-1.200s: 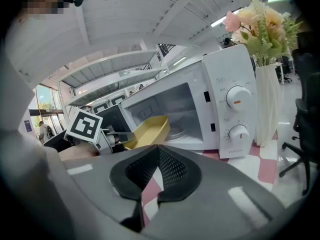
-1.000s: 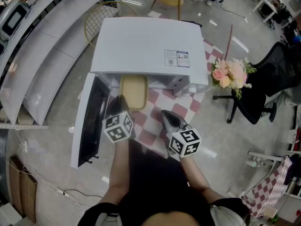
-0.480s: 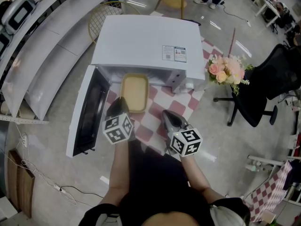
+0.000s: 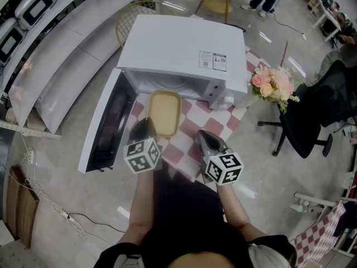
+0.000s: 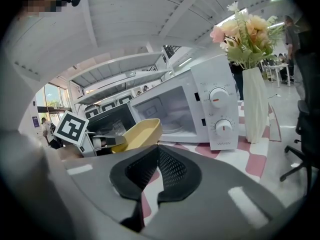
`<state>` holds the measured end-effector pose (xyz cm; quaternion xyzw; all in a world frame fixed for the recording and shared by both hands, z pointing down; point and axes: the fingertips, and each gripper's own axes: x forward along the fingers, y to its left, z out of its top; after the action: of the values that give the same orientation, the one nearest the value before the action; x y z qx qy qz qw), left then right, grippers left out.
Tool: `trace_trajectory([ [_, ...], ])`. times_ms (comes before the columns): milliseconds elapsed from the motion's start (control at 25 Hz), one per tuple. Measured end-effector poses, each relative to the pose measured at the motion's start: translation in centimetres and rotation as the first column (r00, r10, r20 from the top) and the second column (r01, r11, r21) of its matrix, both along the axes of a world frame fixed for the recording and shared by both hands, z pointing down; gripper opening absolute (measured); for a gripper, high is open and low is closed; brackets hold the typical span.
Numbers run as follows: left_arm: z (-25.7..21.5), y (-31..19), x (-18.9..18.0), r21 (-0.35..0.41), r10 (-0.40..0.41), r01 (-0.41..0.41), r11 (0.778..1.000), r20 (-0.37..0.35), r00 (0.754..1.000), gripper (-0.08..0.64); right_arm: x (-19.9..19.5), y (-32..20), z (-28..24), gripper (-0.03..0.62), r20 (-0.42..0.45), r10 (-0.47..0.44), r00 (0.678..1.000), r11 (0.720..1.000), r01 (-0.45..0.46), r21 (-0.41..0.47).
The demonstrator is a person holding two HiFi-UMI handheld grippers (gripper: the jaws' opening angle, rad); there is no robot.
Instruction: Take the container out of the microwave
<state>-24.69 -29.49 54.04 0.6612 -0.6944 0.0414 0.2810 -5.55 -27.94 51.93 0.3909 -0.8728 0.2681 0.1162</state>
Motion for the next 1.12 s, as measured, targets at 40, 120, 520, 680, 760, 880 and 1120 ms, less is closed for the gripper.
trace_trajectory([
  [40, -0.1, 0.2, 0.1, 0.003, 0.002, -0.002, 1.0, 0.001, 1.0, 0.026, 0.0, 0.1, 0.0, 0.0, 0.0, -0.002, 1.0, 1.0, 0.002, 0.003],
  [120, -0.4, 0.8, 0.2, 0.007, 0.006, -0.006, 1.0, -0.001, 1.0, 0.026, 0.1, 0.2, -0.1, 0.001, -0.001, -0.004, 1.0, 1.0, 0.004, 0.008],
  [520, -0.3, 4.2, 0.3, 0.002, 0.018, -0.018, 1.0, -0.011, 1.0, 0.026, 0.5, 1.4, 0.1, 0.002, 0.002, -0.003, 1.0, 0.999, 0.003, 0.037],
  [680, -0.2, 5.5, 1.0, 0.005, 0.033, -0.033, 0.999, -0.029, 0.999, 0.026, 0.9, 1.7, 0.0, 0.002, -0.002, -0.001, 1.0, 0.998, 0.001, 0.059],
  [760, -0.3, 6.1, 1.3, 0.007, 0.041, -0.041, 0.999, -0.038, 0.998, 0.026, 1.0, 1.9, 0.0, 0.001, -0.005, 0.0, 1.0, 0.998, 0.0, 0.069],
  [880, -0.4, 6.9, 1.7, 0.012, 0.05, -0.049, 0.999, -0.052, 0.997, 0.026, 1.2, 2.2, 0.1, 0.002, -0.011, 0.002, 1.0, 0.997, -0.001, 0.079],
  [1120, -0.8, 8.5, 2.2, 0.016, 0.074, -0.073, 0.997, -0.053, 0.996, 0.026, 1.6, 2.8, -0.5, 0.002, -0.014, -0.017, 1.0, 0.984, 0.019, 0.176],
])
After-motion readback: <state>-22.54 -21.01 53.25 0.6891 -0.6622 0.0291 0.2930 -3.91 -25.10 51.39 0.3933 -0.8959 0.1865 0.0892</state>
